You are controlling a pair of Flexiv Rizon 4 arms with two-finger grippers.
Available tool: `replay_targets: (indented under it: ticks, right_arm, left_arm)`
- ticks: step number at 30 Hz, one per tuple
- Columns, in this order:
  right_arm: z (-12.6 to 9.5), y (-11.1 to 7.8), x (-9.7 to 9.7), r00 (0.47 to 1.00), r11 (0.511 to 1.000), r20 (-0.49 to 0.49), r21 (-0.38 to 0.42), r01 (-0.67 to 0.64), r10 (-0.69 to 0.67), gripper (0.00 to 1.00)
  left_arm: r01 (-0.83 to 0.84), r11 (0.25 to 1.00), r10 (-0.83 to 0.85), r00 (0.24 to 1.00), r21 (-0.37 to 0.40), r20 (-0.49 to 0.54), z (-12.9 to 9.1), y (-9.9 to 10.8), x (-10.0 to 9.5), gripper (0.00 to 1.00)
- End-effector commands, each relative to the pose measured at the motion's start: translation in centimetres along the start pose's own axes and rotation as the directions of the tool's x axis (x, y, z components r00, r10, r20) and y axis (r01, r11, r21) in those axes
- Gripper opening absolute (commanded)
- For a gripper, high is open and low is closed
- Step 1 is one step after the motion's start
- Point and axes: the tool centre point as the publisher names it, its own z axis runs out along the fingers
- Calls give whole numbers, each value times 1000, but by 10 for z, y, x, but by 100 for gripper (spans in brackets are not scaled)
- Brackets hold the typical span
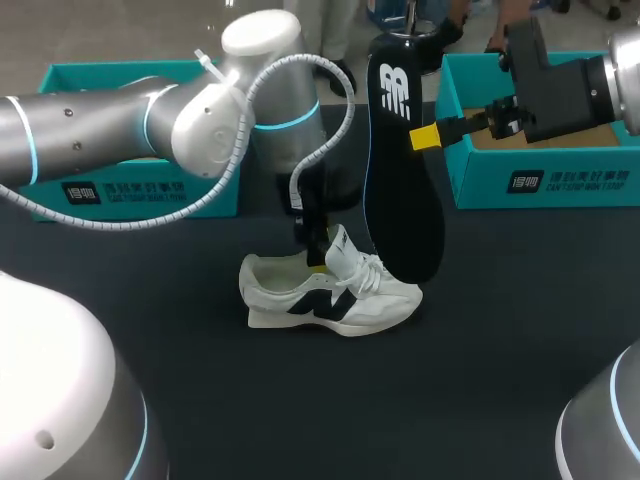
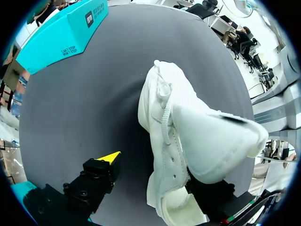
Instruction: Take the shoe out of the shoebox, open the shoe tongue, remove and reinsert the insole, then place the shoe into the shoebox
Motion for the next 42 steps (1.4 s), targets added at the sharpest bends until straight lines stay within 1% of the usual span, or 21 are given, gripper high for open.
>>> replay_targets:
  ticks: [1,3,4,11,18,20,33,35,36,37,38,40,41,42]
  right_arm:
    - [3,2,-1,1000,1000,0,2,-1,1,0]
    - [3,2,-1,1000,1000,0,2,-1,1,0]
    - [3,2,-1,1000,1000,0,2,-1,1,0]
    - [3,2,-1,1000,1000,0,2,-1,1,0]
    - [3,2,-1,1000,1000,0,2,-1,1,0]
    - [3,2,-1,1000,1000,0,2,-1,1,0]
    - [3,2,-1,1000,1000,0,2,-1,1,0]
    - [3,2,-1,1000,1000,0,2,-1,1,0]
    - [3,2,-1,1000,1000,0,2,-1,1,0]
    - [3,2,-1,1000,1000,0,2,-1,1,0]
    - [3,2,-1,1000,1000,0,2,-1,1,0]
    - [3,2,-1,1000,1000,0,2,-1,1,0]
    - [3,2,-1,1000,1000,0,2,-1,1,0]
    - [3,2,-1,1000,1000,0,2,-1,1,0]
  left_arm:
    - [1,1000,-1,1000,-1,-3,2,0,-1,12]
    - [2,1000,-2,1000,0,-9,3,1,0,2]
    - [2,1000,-2,1000,1,-10,3,2,1,0]
    - [-2,1000,3,1000,11,-22,4,1,4,0]
    - [-36,999,36,999,19,-27,1,1,12,0]
    - [-38,999,38,999,10,-19,-1,2,15,0]
    - [-38,999,38,999,10,-19,-1,2,15,0]
    - [-131,991,130,987,-8,-95,-7,5,11,0]
    - [-151,989,149,983,-9,-106,-10,7,10,0]
    - [-201,979,194,972,-45,-132,-12,7,9,0]
    - [-227,974,223,965,-17,-138,-15,8,10,0]
    - [-280,960,271,948,-32,-168,-19,10,11,0]
    - [-283,959,276,945,-12,-178,-22,12,12,0]
    - [-329,944,316,926,-32,-206,-23,12,11,0]
